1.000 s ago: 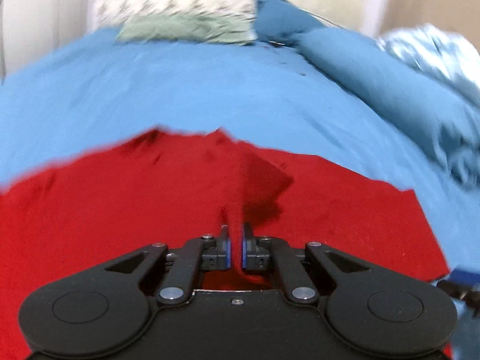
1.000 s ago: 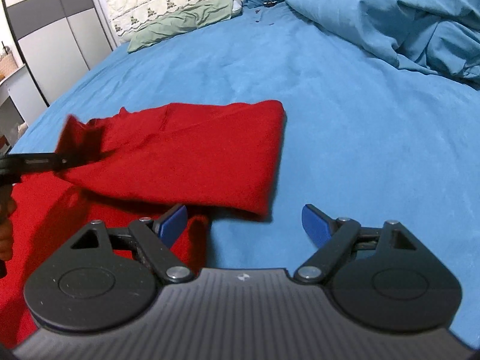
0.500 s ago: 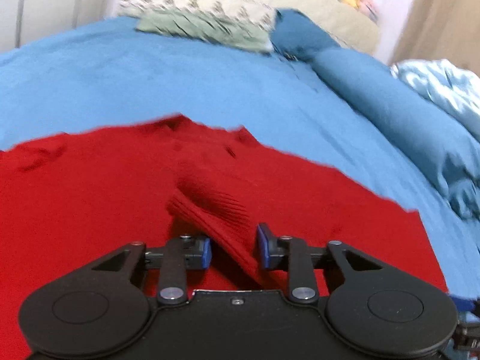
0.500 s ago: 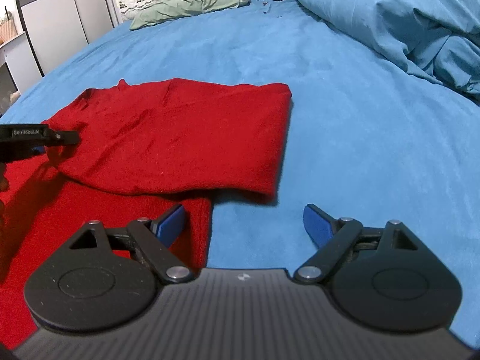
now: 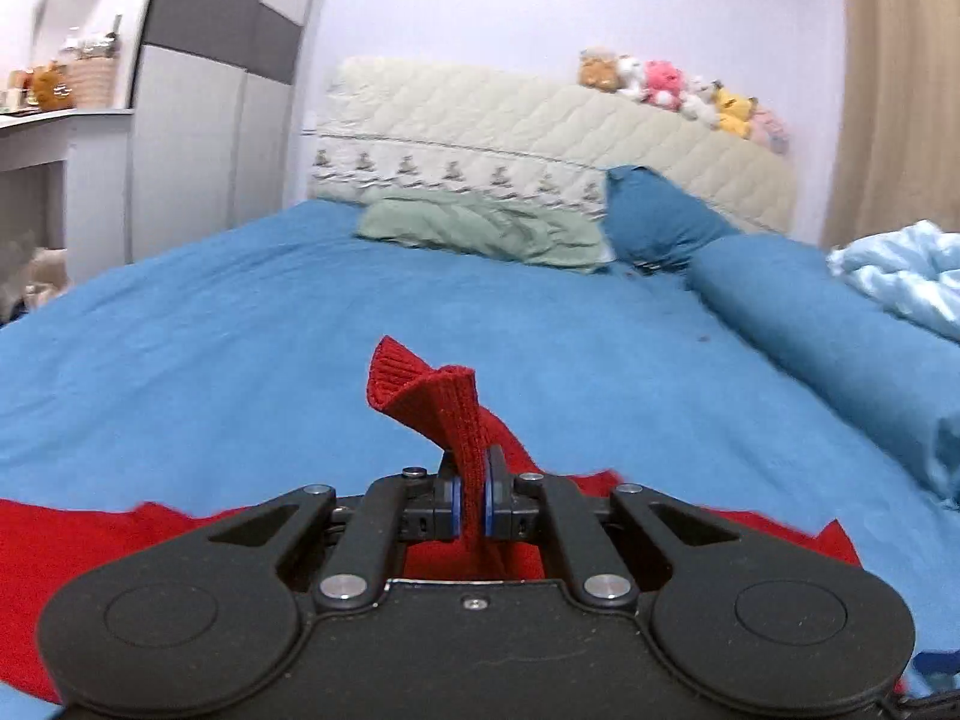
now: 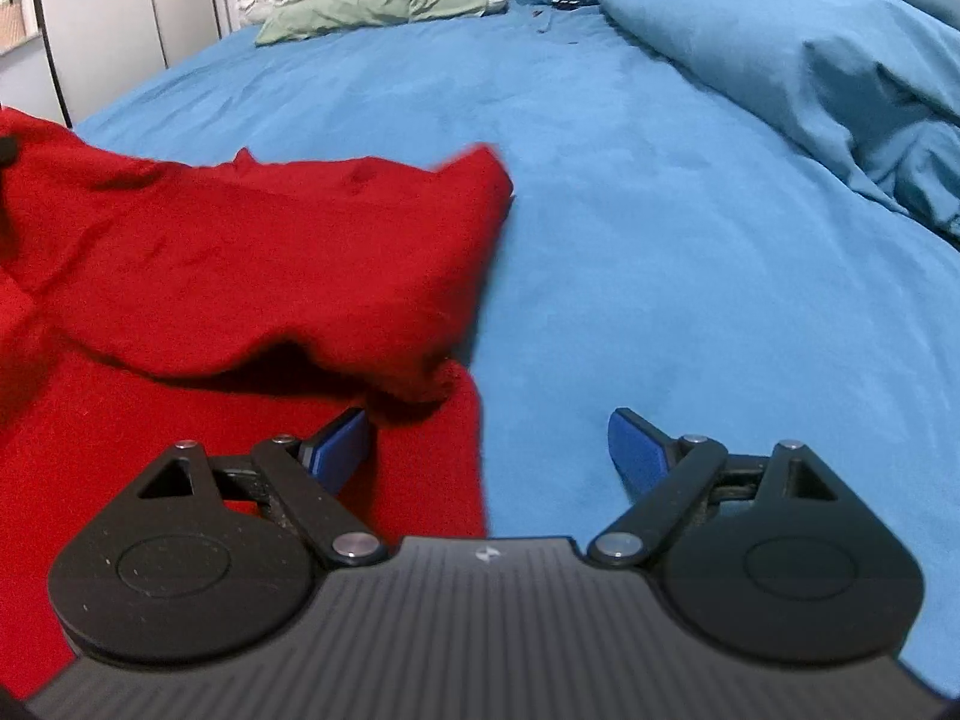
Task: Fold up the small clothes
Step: 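Grasp the other sleeve cuff with the left tool and lift it, then lay the held sleeve across the sweater body and open the left tool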
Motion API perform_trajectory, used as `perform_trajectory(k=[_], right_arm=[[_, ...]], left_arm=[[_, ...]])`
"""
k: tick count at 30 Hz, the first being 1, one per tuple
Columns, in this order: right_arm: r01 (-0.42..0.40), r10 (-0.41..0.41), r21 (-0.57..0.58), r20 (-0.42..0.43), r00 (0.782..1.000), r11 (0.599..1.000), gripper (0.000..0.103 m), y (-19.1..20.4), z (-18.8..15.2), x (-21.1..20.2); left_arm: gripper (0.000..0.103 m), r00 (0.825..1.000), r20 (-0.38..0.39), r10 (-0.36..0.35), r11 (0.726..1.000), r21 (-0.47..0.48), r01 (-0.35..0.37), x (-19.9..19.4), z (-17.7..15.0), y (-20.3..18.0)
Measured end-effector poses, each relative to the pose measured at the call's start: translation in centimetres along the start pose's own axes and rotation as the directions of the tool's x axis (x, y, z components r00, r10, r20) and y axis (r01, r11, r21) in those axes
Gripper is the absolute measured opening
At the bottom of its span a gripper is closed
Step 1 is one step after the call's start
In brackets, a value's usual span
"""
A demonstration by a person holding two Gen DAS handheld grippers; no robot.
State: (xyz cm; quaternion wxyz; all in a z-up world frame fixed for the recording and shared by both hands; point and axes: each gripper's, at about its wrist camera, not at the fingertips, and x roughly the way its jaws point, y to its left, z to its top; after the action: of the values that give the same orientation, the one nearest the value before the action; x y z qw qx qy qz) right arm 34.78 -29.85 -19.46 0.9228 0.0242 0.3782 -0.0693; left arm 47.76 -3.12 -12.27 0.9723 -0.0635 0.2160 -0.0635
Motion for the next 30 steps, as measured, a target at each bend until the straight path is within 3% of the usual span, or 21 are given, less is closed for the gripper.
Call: perform_trajectory(k=[7, 11, 14, 17, 21, 24, 26, 29, 30], right_arm=[[0.062, -0.061, -0.04, 0.012, 0.998, 0.997, 0.102, 1.3, 0.9, 0.9], [0.159, -0.159, -0.053, 0.013, 0.987, 0.986, 0.102, -0.1, 1.4, 1.1], [0.127, -0.127, -0.023, -0.002, 0.992, 0.992, 0.102, -1.8, 1.0, 0.9], [0.114, -0.114, -0.031, -0.001, 0.993, 0.993, 0.103, -2.4, 0.4, 0.7], [0.111, -0.112, -0.066, -0.01, 0.994, 0.992, 0.103, -2.2, 0.8, 0.4], [0.115, -0.115, -0.132, 0.01, 0.993, 0.985, 0.103, -1.1, 1.1, -0.9], [0.063, -0.052, -0.166, 0.07, 0.996, 0.984, 0.103, 0.0, 1.2, -2.6], [-0.079, 0.093, -0.144, 0.096, 0.991, 0.986, 0.103, 1.7, 1.8, -3.3], [-0.127, 0.139, -0.128, 0.088, 0.986, 0.984, 0.103, 2.5, 2.0, -2.9]], left_arm=[[0.007, 0.997, -0.073, 0.034, 0.997, -0.063, -0.039, 0.7, -2.1, 3.5], [0.008, 0.995, -0.091, 0.03, 0.998, -0.053, -0.035, 0.5, -2.7, 4.2], [0.018, 0.99, -0.135, 0.042, 0.998, -0.03, -0.046, 0.2, -3.8, 4.9], [0.019, 0.98, -0.178, 0.089, 0.995, -0.03, -0.096, -0.3, -4.9, 6.2], [0.019, 0.946, -0.253, 0.2, 0.977, -0.016, -0.211, -2.0, -6.0, 8.7], [0.019, 0.946, -0.267, 0.181, 0.977, -0.06, -0.204, -4.3, -6.2, 10.5], [0.029, 0.951, -0.241, 0.191, 0.979, -0.019, -0.202, -5.4, -6.0, 9.9], [0.047, 0.973, -0.197, 0.125, 0.992, 0.012, -0.125, -5.4, -5.3, 7.6], [0.047, 0.975, -0.197, 0.099, 0.995, 0.022, -0.097, -5.0, -5.1, 6.5]])
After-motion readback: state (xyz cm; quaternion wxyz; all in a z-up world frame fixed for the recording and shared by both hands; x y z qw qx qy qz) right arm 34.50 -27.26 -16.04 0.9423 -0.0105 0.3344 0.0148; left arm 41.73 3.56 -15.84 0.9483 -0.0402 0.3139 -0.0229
